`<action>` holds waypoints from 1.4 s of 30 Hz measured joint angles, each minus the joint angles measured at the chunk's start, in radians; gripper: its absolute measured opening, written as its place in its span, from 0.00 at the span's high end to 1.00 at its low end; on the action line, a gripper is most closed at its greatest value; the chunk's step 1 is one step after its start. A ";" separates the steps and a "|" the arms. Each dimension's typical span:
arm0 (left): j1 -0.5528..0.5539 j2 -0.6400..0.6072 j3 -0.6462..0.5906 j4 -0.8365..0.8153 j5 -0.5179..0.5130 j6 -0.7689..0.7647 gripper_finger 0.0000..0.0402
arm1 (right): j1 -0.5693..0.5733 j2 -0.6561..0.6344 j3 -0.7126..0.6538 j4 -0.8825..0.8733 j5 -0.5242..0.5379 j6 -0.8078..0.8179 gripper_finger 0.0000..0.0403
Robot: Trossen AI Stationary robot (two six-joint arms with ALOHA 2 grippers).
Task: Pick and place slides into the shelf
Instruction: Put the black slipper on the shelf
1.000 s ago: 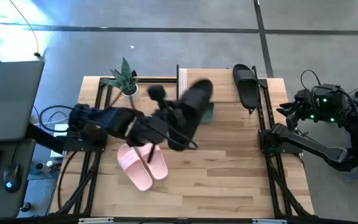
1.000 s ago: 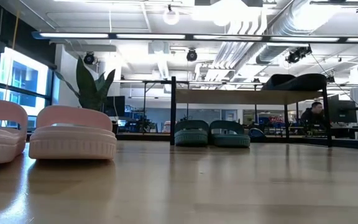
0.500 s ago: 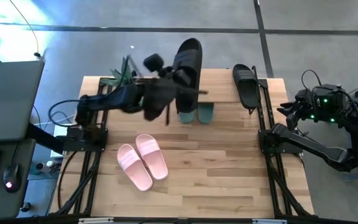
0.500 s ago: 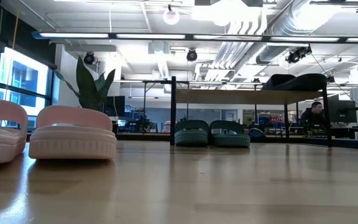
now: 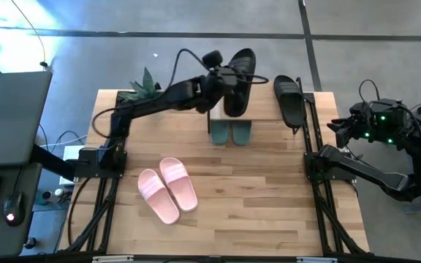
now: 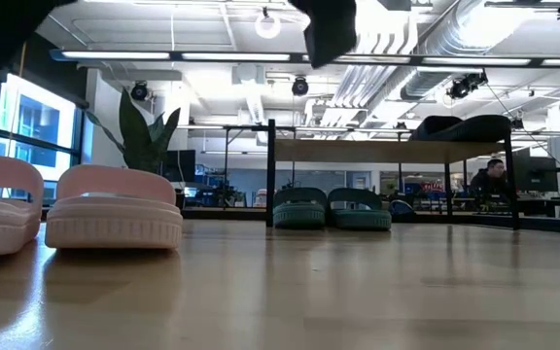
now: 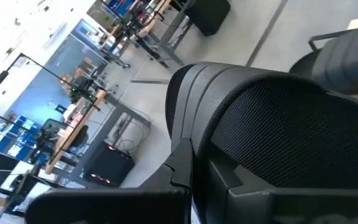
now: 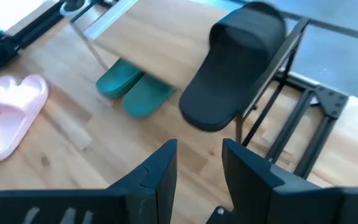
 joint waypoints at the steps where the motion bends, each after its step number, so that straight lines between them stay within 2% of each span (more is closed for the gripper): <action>1: 0.012 0.016 0.000 0.019 0.016 0.000 1.00 | 0.000 0.000 0.000 0.005 0.014 0.002 0.70; 6: 0.062 0.090 0.000 0.103 0.078 0.006 1.00 | 0.000 0.000 0.000 0.027 0.059 -0.015 0.70; 14: 0.079 0.170 0.000 0.258 0.085 0.052 1.00 | 0.000 0.000 0.000 0.020 0.041 -0.038 0.70; 29: 0.046 0.297 0.000 0.324 0.052 0.052 1.00 | 0.000 0.000 0.000 -0.003 0.047 -0.025 0.70; 42: 0.046 0.301 0.000 0.294 0.112 0.026 1.00 | 0.000 0.000 0.000 -0.005 0.047 -0.022 0.70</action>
